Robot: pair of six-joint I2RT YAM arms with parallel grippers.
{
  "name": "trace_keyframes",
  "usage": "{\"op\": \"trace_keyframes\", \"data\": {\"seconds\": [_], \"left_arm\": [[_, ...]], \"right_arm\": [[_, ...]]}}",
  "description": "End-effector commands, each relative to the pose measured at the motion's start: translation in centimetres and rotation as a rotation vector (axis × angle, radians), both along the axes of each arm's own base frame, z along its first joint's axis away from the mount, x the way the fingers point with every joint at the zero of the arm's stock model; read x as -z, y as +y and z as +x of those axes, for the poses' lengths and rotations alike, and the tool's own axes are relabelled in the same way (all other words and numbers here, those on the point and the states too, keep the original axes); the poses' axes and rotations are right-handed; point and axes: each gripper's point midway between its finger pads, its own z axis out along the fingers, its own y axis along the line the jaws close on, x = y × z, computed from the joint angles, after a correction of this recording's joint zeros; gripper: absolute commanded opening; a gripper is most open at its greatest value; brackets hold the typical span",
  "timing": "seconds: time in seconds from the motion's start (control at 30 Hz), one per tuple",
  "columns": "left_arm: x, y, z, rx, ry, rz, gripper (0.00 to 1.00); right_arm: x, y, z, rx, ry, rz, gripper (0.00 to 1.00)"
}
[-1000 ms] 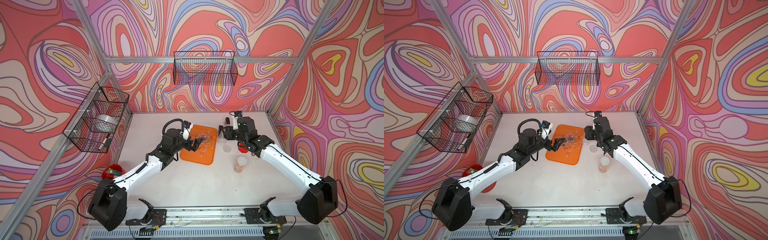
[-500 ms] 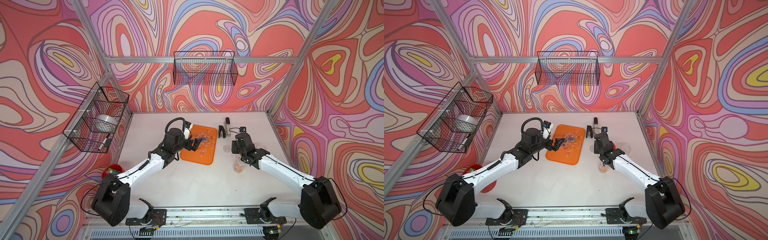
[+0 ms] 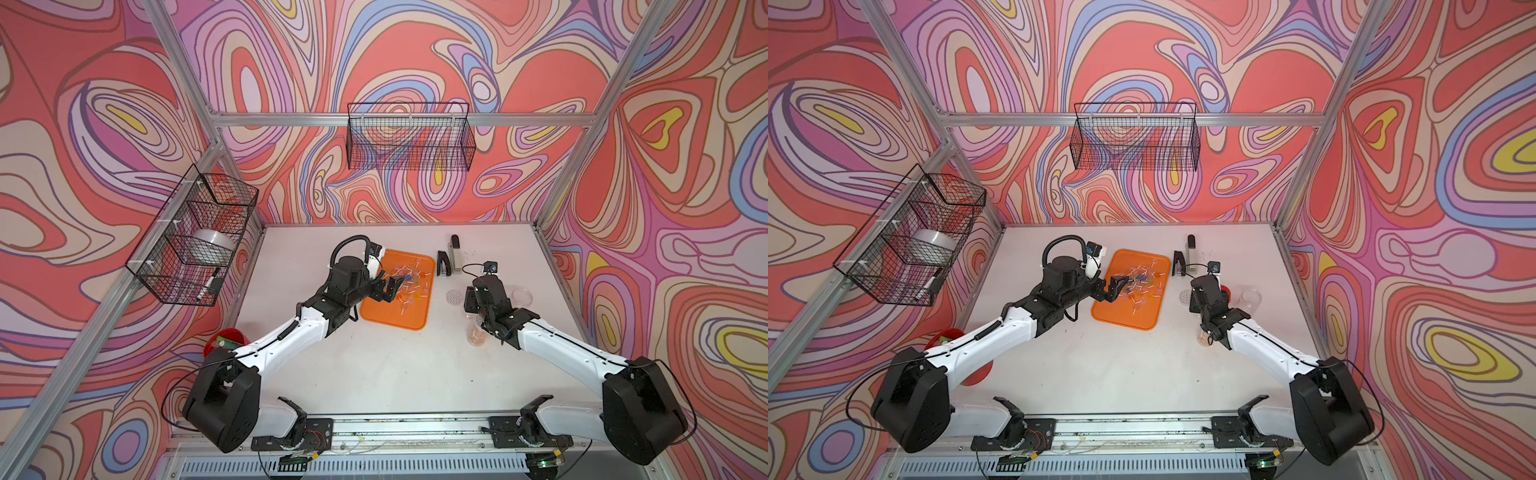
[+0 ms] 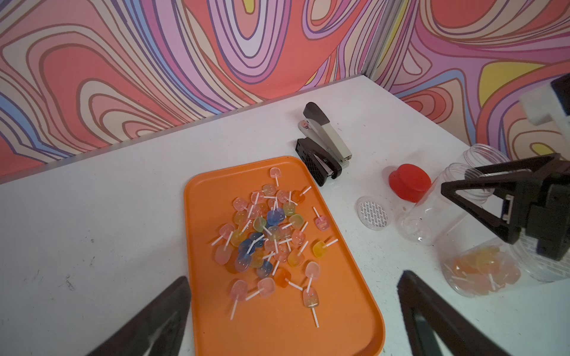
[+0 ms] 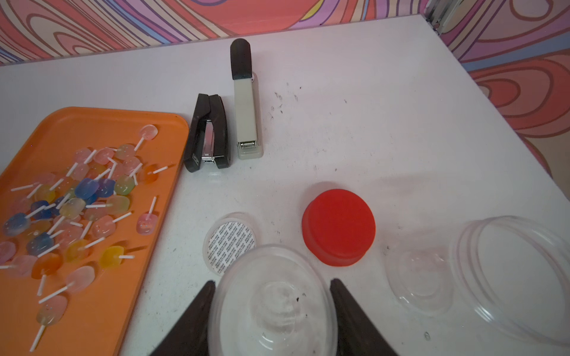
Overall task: Pour the candies out of the jar
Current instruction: Place the jar at the center of the board.
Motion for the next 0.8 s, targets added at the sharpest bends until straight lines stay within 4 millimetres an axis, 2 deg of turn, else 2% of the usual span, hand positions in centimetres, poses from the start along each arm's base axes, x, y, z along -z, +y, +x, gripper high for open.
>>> {"op": "trace_keyframes", "data": {"seconds": [0.0, 0.4, 0.53, 0.63, 0.77], "left_arm": [[-1.3, 0.1, 0.2, -0.011, -0.025, -0.009, 1.00], [-1.8, 0.5, 0.3, -0.030, -0.040, -0.011, 1.00], [-2.0, 0.7, 0.2, -0.036, -0.048, -0.008, 1.00], [-2.0, 0.8, 0.3, -0.044, -0.047, -0.011, 1.00], [-2.0, 0.8, 0.3, -0.048, -0.045, -0.018, 1.00]], "right_arm": [[0.1, -0.2, 0.1, 0.024, -0.015, 0.017, 0.46], [1.1, -0.2, -0.9, 0.015, 0.005, 0.044, 0.55], [0.8, -0.1, -1.2, 0.013, 0.011, 0.053, 0.69], [-0.5, 0.5, -1.4, -0.016, 0.013, 0.087, 0.82], [-1.8, 0.8, -2.1, -0.018, 0.083, 0.101, 0.92]]}}
